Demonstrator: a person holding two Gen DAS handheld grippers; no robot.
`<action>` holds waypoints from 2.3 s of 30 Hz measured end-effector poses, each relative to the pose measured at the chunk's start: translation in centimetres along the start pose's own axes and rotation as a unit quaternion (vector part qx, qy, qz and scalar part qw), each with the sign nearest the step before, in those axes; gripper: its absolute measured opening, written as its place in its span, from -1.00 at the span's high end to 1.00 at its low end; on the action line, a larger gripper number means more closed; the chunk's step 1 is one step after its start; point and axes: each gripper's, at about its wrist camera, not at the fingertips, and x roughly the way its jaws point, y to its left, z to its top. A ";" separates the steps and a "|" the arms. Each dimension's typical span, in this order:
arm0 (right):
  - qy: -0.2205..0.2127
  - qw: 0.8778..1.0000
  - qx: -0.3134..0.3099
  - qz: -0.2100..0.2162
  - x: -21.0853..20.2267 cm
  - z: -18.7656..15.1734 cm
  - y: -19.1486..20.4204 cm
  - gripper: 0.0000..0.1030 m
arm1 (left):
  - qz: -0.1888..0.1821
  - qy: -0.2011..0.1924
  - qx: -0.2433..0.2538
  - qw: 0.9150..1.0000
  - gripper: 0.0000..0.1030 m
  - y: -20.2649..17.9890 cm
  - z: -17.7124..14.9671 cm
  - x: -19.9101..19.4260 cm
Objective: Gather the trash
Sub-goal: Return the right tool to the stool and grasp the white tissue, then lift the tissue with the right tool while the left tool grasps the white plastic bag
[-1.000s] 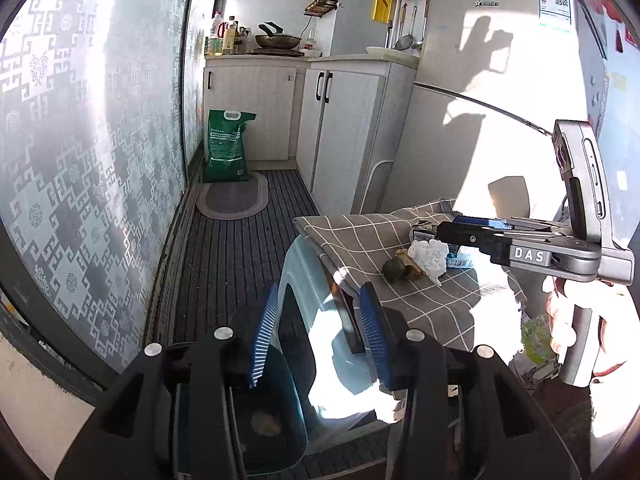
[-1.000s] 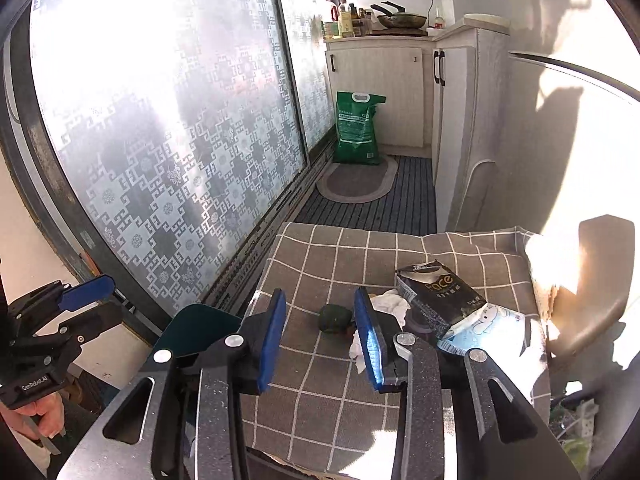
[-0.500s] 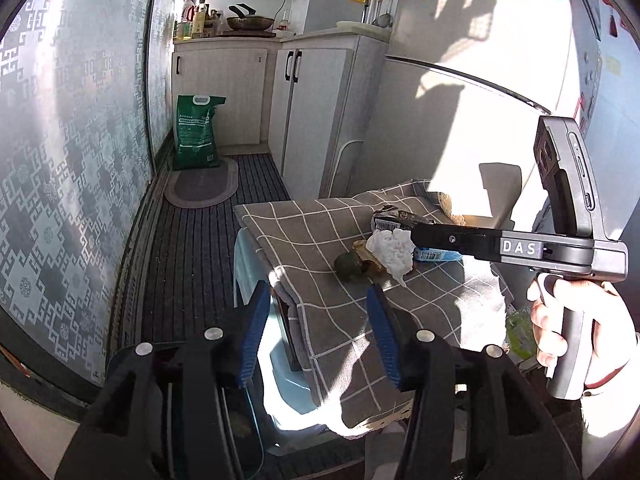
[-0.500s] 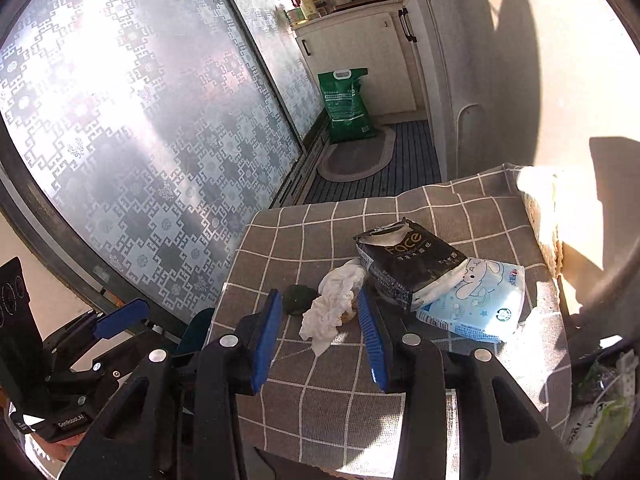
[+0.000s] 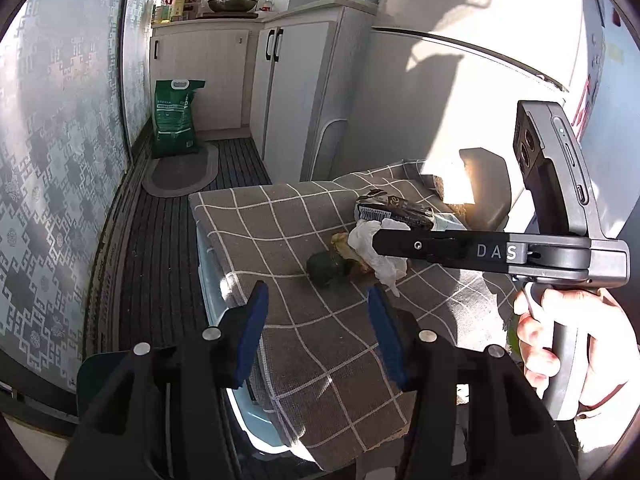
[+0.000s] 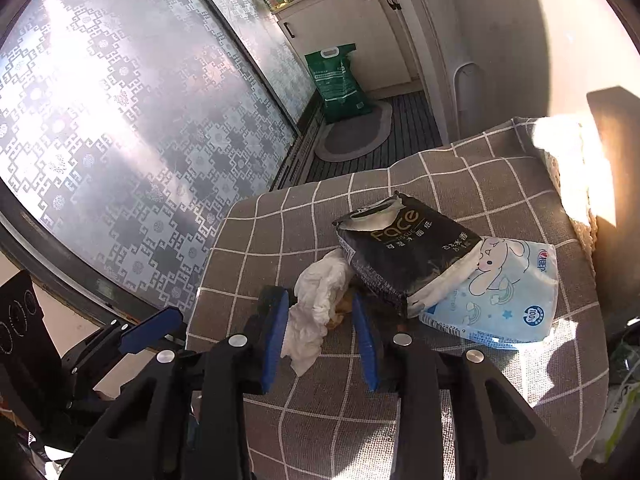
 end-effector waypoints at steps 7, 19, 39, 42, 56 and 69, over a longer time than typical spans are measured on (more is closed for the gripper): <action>0.003 1.000 -0.009 0.012 0.0 0.0 0.1 0.81 | 0.009 0.013 0.007 1.000 -0.06 -0.9 0.4 2.4; -0.004 0.999 -0.010 0.037 -1.5 -0.4 -0.6 0.88 | 0.038 0.019 -0.002 0.999 -0.05 -1.1 1.0 5.6; -0.024 0.998 -0.034 0.052 -5.3 -1.4 -1.1 0.88 | 0.032 0.027 -0.037 0.998 0.18 -1.1 2.0 7.3; -0.028 0.998 -0.033 0.049 -5.6 -1.4 -1.3 0.88 | 0.042 0.028 -0.023 0.998 0.29 -1.7 1.9 7.5; -0.029 0.998 -0.040 0.038 -5.4 -1.5 -0.4 0.88 | 0.038 0.033 -0.024 0.998 0.46 -0.9 1.9 6.9; -0.034 0.998 -0.036 0.037 -5.7 -1.6 -0.8 0.88 | 0.046 0.031 -0.025 0.998 0.51 -1.0 1.7 7.3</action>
